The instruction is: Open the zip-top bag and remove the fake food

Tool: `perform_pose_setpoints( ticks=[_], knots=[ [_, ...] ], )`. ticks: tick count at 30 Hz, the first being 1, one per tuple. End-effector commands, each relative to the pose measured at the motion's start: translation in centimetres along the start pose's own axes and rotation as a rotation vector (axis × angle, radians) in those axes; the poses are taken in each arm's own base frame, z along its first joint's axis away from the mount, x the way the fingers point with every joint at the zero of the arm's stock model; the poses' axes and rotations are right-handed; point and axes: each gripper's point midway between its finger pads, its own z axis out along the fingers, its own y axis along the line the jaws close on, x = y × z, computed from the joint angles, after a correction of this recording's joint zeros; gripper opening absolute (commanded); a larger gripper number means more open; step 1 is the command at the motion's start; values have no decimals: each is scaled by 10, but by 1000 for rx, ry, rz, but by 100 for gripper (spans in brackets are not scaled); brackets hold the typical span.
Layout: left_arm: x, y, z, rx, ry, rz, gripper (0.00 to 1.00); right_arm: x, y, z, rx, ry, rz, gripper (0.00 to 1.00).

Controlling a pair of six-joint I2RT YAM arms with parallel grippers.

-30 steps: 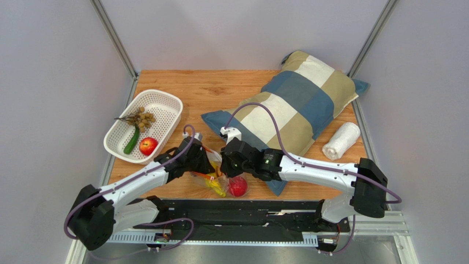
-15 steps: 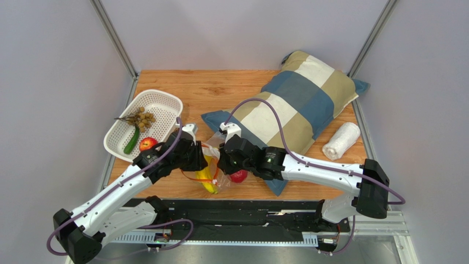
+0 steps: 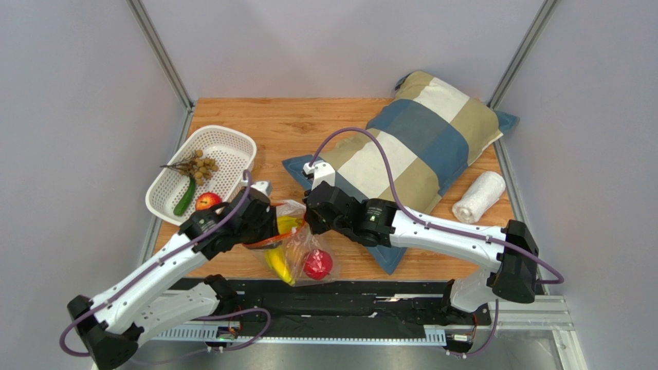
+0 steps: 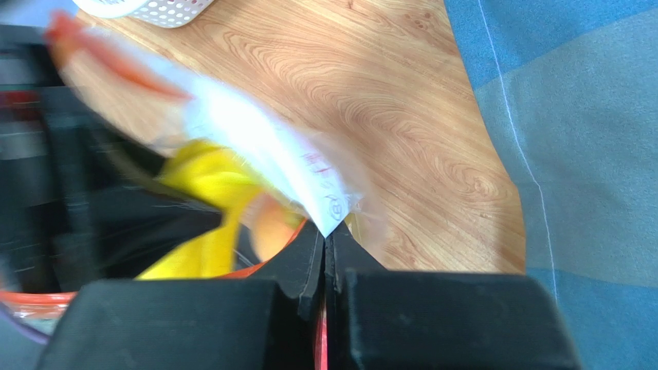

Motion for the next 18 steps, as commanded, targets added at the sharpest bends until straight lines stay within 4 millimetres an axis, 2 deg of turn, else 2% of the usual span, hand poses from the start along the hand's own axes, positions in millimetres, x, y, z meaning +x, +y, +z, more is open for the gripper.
perform_pose_setpoints(
  ticks=[1,7,9,11,12,14,18],
  knots=[
    [-6,5,-32,27,-80,-14,0,-10,-22,6,126,-38,-29,0],
    [2,10,-39,47,-90,-37,0,3,-38,10,181,-14,-32,0],
    [-2,11,-44,55,-132,-61,0,8,-46,8,204,-11,-31,0],
    [-8,24,-53,18,-201,-113,0,9,-50,0,202,-17,-23,0],
    [-11,26,-57,18,-229,-127,0,18,-55,0,206,0,-28,0],
    [-20,29,-66,42,-314,-157,0,18,-55,-7,186,-11,-5,0],
    [-28,37,-70,28,-387,-193,0,23,-50,-16,107,-31,22,0]
  ],
)
